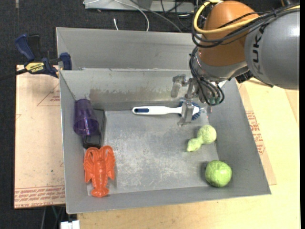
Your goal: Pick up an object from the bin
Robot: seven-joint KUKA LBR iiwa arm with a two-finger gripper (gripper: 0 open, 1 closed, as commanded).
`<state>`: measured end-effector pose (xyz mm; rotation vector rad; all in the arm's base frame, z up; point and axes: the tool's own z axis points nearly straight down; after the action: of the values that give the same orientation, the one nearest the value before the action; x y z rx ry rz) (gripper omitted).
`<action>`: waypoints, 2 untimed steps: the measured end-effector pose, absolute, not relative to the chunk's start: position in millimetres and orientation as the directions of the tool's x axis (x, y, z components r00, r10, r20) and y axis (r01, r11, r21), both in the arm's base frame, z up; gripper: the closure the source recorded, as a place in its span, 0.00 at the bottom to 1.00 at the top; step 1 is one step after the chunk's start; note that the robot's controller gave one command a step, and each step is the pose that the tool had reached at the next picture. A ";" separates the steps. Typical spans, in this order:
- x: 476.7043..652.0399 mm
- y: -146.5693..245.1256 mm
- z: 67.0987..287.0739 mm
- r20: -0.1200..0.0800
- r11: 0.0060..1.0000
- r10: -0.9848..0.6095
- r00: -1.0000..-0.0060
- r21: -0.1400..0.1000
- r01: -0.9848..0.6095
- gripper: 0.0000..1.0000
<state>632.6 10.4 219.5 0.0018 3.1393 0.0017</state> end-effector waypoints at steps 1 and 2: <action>639.2 15.0 132.7 -0.003 0.983 -0.184 -0.983 0.002 -0.184 0.00; 653.4 -4.3 188.9 -0.020 0.981 -0.194 -0.981 -0.003 -0.194 0.00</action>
Offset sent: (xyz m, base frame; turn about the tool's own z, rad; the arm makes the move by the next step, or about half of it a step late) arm 0.0183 -0.0141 -0.0343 -0.2005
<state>653.4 -4.3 188.9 -0.3035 3.1066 -0.0023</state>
